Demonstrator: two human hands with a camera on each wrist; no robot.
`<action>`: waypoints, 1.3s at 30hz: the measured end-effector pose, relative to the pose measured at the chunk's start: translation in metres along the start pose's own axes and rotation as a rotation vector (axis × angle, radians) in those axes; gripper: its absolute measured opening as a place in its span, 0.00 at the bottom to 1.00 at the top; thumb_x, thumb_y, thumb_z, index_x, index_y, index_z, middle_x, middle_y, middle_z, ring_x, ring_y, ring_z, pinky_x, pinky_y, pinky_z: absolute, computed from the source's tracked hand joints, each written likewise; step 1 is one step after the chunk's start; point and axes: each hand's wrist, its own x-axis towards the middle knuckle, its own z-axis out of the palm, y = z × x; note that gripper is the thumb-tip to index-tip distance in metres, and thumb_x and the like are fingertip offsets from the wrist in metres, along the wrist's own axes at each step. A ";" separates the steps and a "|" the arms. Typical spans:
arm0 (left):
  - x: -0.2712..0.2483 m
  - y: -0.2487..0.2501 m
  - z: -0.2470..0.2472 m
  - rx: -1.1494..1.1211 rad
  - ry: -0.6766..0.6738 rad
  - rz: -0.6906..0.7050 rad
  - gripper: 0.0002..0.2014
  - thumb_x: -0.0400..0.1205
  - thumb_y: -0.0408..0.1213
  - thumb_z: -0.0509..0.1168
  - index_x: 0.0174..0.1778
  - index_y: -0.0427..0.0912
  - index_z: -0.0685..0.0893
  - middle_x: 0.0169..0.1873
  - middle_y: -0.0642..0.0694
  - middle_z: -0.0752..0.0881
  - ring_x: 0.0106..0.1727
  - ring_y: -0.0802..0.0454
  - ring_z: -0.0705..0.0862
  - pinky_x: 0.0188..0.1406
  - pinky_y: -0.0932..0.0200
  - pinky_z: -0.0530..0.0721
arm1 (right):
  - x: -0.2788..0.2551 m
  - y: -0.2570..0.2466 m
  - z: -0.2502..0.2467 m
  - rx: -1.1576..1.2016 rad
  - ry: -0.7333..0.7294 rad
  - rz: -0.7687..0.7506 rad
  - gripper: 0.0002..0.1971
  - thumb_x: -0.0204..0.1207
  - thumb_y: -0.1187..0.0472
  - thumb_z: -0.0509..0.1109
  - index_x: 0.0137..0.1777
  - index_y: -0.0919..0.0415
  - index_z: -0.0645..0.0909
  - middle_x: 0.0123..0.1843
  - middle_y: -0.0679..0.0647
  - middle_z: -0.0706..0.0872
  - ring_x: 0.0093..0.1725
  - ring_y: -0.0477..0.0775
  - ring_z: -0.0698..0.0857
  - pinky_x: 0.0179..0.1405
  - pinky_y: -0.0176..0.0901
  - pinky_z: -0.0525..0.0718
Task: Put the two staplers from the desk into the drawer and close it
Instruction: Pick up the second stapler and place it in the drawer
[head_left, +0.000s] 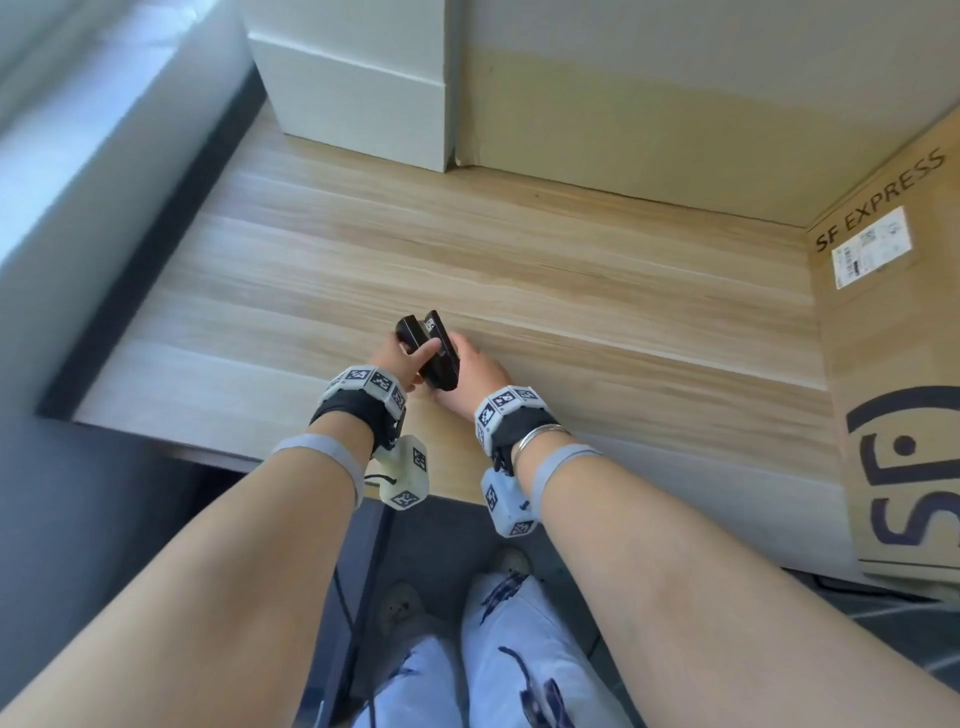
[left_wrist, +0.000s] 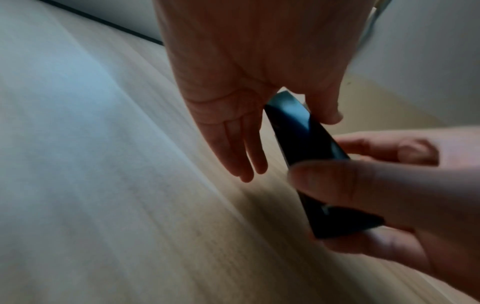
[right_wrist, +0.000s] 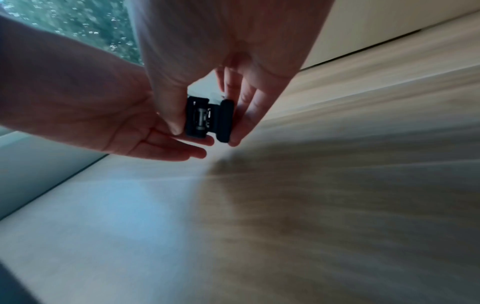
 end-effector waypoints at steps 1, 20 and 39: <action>-0.001 -0.006 -0.006 -0.053 0.024 -0.019 0.27 0.80 0.44 0.65 0.70 0.32 0.69 0.64 0.29 0.82 0.44 0.40 0.86 0.36 0.54 0.84 | -0.001 -0.007 0.006 -0.007 -0.022 -0.019 0.38 0.71 0.55 0.74 0.79 0.52 0.60 0.69 0.60 0.82 0.64 0.66 0.83 0.58 0.48 0.80; -0.052 -0.140 -0.150 0.160 0.269 -0.034 0.30 0.74 0.41 0.71 0.70 0.44 0.67 0.60 0.38 0.84 0.60 0.37 0.84 0.59 0.50 0.79 | 0.006 -0.029 0.091 -0.433 -0.029 -0.008 0.31 0.82 0.50 0.60 0.83 0.47 0.54 0.87 0.46 0.51 0.86 0.59 0.48 0.83 0.60 0.48; -0.034 -0.313 -0.109 0.295 0.118 -0.411 0.19 0.75 0.38 0.69 0.61 0.36 0.81 0.59 0.33 0.87 0.62 0.36 0.84 0.60 0.52 0.78 | 0.008 -0.016 0.161 -0.493 0.404 0.043 0.32 0.79 0.52 0.53 0.83 0.43 0.51 0.86 0.43 0.52 0.86 0.57 0.50 0.83 0.64 0.45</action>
